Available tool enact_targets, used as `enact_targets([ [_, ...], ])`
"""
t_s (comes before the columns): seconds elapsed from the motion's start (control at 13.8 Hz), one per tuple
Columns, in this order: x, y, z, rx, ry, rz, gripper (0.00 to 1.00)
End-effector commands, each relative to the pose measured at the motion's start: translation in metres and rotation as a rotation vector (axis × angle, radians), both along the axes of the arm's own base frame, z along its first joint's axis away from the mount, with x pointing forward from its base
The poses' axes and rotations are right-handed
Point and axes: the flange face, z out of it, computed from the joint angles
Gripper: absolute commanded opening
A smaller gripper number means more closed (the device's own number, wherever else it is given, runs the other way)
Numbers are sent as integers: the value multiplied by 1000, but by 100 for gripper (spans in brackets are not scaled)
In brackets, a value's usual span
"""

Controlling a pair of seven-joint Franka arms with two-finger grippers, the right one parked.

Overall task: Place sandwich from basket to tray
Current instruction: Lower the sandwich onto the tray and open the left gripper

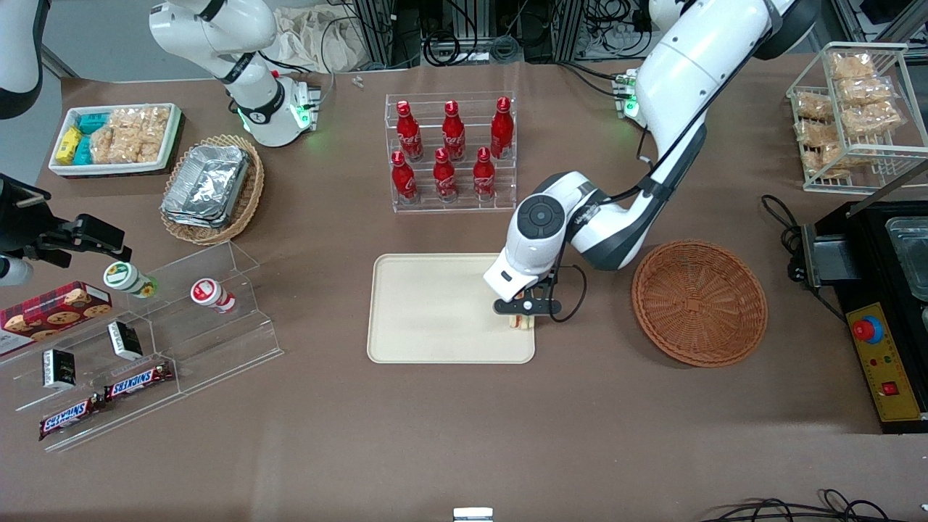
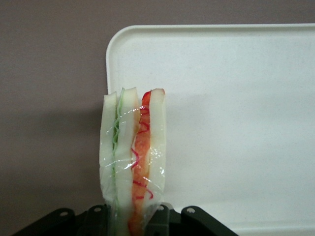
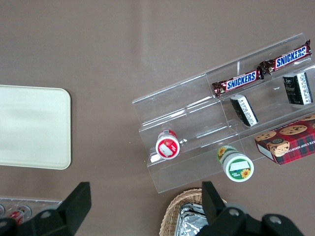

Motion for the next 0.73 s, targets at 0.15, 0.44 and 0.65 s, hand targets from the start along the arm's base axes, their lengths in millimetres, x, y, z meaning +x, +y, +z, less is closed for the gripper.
enact_targets([
  [0.15,6,-6,-14,3,-11,-8,0],
  [0.44,9,-13,-22,15,-32,-28,32],
  [0.65,8,-14,-26,17,-27,-36,100],
])
